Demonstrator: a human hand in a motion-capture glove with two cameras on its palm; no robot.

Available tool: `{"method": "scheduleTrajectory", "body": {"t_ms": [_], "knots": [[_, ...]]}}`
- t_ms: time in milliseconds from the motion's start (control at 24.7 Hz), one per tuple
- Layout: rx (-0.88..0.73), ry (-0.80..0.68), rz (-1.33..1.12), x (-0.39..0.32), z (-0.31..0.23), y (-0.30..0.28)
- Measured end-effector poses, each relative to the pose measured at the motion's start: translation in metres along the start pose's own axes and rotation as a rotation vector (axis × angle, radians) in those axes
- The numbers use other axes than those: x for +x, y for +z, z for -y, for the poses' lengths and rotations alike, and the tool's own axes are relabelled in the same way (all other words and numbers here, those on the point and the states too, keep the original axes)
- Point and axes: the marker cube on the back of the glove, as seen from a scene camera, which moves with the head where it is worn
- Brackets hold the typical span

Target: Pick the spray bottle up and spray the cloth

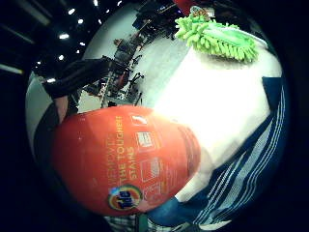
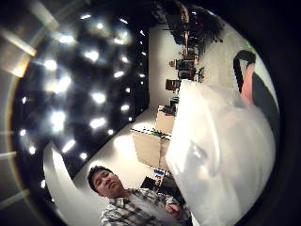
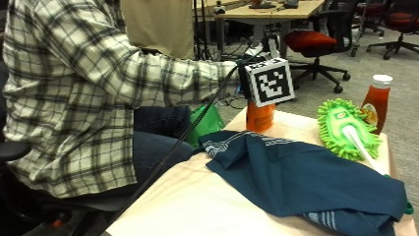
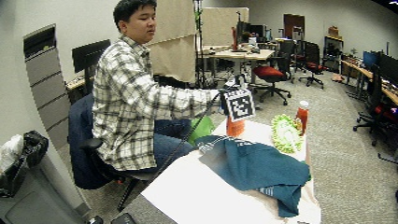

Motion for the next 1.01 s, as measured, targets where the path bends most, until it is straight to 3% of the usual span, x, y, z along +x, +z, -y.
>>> {"method": "scheduleTrajectory", "body": {"t_ms": [1012], "knots": [[-0.130, 0.013, 0.065, 0.019, -0.020, -0.010]]}}
